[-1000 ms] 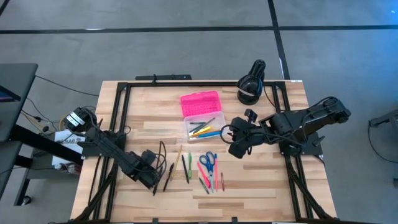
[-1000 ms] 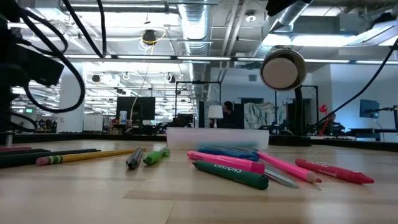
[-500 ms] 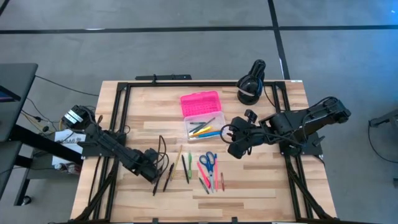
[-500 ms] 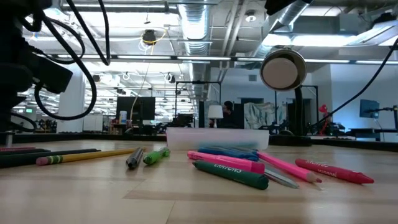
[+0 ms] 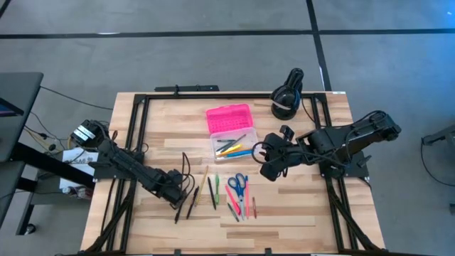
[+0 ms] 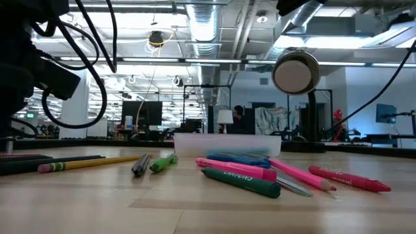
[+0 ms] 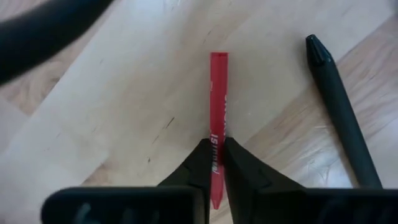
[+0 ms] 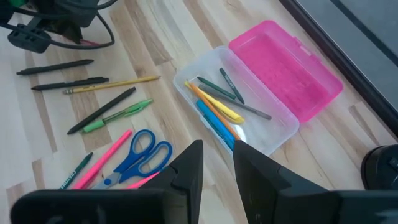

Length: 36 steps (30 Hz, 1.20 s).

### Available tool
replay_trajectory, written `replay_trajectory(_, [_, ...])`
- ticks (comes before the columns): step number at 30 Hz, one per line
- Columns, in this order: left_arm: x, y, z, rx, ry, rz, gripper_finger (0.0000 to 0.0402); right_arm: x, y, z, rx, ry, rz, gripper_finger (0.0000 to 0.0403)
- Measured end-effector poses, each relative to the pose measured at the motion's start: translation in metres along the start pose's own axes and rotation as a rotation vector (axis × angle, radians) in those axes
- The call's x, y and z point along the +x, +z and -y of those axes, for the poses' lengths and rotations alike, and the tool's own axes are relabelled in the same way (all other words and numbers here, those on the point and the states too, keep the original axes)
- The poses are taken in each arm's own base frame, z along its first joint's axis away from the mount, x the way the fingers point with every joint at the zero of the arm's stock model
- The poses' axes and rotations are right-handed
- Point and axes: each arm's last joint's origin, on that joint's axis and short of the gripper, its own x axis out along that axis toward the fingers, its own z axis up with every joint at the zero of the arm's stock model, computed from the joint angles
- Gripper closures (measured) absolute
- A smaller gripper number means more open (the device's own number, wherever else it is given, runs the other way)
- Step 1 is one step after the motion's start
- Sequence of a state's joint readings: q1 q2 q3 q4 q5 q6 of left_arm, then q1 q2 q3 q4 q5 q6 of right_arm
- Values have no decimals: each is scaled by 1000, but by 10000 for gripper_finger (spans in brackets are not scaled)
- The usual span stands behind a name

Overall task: Pick & place school supplies into a supply box
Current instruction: Put the red crayon into the pink supply box

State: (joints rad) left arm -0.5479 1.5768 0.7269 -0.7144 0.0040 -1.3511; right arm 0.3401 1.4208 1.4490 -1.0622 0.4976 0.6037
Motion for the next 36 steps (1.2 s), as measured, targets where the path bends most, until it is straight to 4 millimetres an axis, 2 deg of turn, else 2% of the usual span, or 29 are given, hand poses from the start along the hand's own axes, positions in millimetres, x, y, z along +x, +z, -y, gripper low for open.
replay_trajectory(9, [-3,1,2,77,4,18,376,0,0,0,1,-1,1,321])
replay_trajectory(15, [-9,5,2,98,-22,31,394,0,0,0,2,-1,2,321])
replay_trajectory(19, [-13,10,-1,100,-37,53,392,0,0,0,2,0,3,321])
replay_trajectory(30, [-40,38,-12,70,-161,157,392,0,2,-1,15,13,22,321])
replay_trajectory(36, [-62,69,-23,58,-293,304,392,0,2,-2,16,15,24,321])
